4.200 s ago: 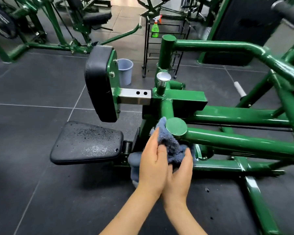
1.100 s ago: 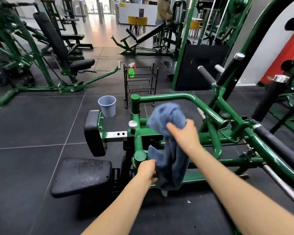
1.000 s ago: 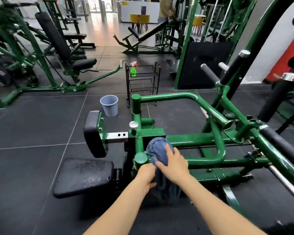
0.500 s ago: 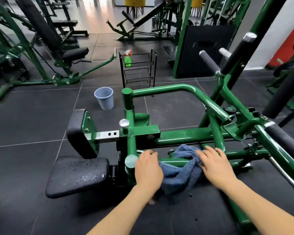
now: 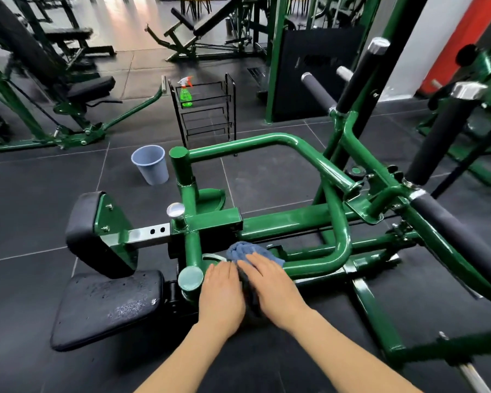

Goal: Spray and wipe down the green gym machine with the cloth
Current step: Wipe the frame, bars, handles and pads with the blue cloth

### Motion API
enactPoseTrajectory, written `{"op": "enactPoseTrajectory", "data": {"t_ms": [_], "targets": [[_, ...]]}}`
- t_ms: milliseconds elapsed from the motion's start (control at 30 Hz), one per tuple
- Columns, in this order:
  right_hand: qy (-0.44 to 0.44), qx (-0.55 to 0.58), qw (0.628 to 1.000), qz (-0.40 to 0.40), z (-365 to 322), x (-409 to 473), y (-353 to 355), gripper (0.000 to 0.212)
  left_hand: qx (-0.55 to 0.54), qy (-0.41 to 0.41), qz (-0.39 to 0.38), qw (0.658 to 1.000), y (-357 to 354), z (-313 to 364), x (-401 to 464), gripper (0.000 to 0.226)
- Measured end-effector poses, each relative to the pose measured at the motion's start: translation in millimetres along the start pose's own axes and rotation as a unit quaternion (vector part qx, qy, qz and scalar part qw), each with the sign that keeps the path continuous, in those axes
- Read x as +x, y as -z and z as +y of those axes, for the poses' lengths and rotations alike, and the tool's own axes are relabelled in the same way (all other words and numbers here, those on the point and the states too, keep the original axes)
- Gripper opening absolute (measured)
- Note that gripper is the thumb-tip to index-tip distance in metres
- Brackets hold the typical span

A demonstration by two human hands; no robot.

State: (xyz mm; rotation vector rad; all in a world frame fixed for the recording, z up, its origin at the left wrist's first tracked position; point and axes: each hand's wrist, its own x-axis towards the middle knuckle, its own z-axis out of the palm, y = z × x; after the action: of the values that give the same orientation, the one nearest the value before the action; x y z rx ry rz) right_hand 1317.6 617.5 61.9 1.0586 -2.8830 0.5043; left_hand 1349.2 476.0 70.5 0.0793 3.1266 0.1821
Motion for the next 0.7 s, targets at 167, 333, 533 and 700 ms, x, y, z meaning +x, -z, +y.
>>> {"op": "enactPoseTrajectory", "data": {"t_ms": [167, 333, 533, 700], "targets": [[-0.058, -0.034, 0.997, 0.032, 74, -39, 36, 0.048, 0.042, 0.054, -0.106, 0.992, 13, 25, 9, 0.06], [-0.128, -0.082, 0.986, -0.061, 115, -44, 63, 0.042, 0.005, 0.052, -0.125, 0.991, 20, 41, 12, 0.07], [-0.344, 0.086, 0.934, 0.038, 85, -11, 105, 0.019, -0.07, -0.062, -0.142, 0.985, 34, 80, 21, 0.102], [-0.413, 0.364, 0.819, 0.163, 77, 15, 154, 0.022, -0.114, -0.045, -0.139, 0.983, 34, 89, 35, 0.102]]}}
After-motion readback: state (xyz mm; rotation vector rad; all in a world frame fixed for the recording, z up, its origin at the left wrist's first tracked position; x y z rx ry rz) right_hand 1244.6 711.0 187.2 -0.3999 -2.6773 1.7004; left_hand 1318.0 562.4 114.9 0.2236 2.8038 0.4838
